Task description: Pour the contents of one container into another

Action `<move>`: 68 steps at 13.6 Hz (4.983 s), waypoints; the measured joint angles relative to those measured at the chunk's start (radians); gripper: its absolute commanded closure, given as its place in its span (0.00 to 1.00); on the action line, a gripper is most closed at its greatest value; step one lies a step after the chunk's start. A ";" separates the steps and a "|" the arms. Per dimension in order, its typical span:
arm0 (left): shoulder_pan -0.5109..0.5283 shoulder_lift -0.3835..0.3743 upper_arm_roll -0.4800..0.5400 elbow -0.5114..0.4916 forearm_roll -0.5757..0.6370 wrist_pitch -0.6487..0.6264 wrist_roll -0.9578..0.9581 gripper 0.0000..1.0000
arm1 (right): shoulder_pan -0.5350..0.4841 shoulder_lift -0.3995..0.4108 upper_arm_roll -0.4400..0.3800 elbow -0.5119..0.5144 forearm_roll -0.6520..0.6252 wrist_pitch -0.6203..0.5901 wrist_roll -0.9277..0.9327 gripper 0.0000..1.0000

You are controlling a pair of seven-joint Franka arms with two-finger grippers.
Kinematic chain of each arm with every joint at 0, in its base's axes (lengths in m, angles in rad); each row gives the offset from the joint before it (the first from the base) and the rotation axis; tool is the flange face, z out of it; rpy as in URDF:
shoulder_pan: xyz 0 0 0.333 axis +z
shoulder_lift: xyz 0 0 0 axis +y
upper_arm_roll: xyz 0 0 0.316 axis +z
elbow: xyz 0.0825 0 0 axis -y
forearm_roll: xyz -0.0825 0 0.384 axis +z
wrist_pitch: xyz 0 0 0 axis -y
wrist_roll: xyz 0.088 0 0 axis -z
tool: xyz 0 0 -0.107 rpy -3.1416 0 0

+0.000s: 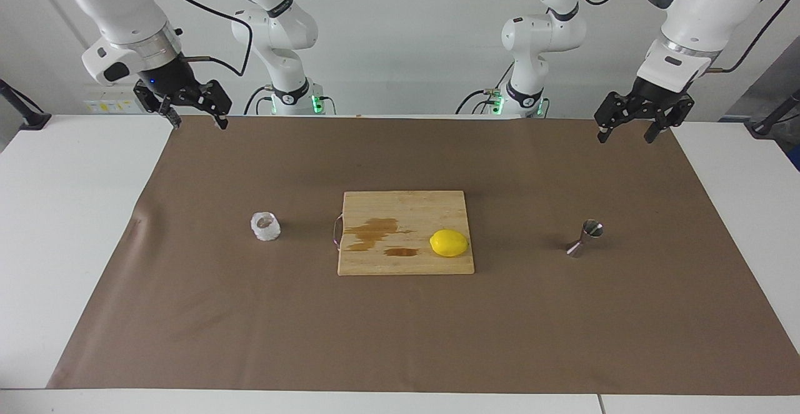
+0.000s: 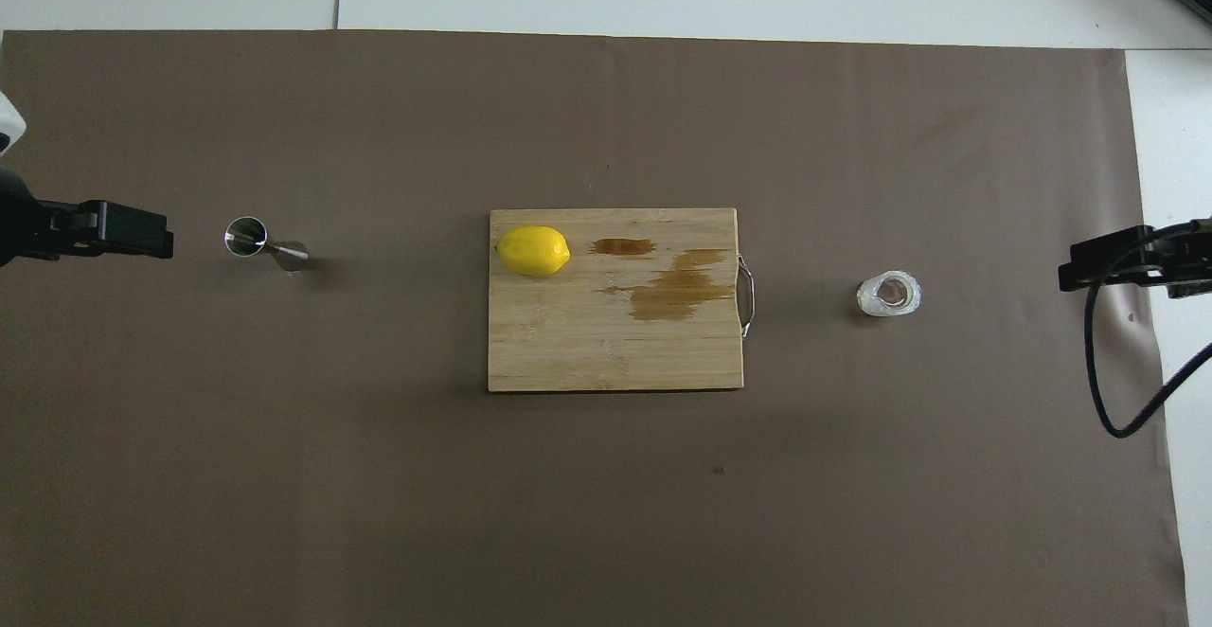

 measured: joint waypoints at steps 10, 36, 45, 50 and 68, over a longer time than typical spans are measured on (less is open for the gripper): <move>0.073 0.019 0.010 -0.038 -0.098 -0.005 -0.050 0.00 | 0.000 0.000 0.000 0.000 0.000 0.000 0.000 0.00; 0.388 0.327 0.017 -0.297 -0.937 0.275 -0.888 0.00 | -0.002 0.000 -0.002 0.000 0.000 -0.001 0.000 0.00; 0.386 0.340 -0.002 -0.414 -1.121 0.306 -0.882 0.00 | -0.002 0.000 -0.004 -0.001 0.000 -0.013 0.000 0.00; 0.357 0.340 -0.009 -0.420 -1.179 0.314 -0.845 0.00 | -0.002 -0.001 -0.004 -0.001 0.000 -0.016 0.000 0.00; 0.354 0.340 -0.006 -0.425 -1.212 0.338 -0.840 0.13 | -0.001 -0.002 -0.003 -0.001 0.000 -0.046 0.000 0.00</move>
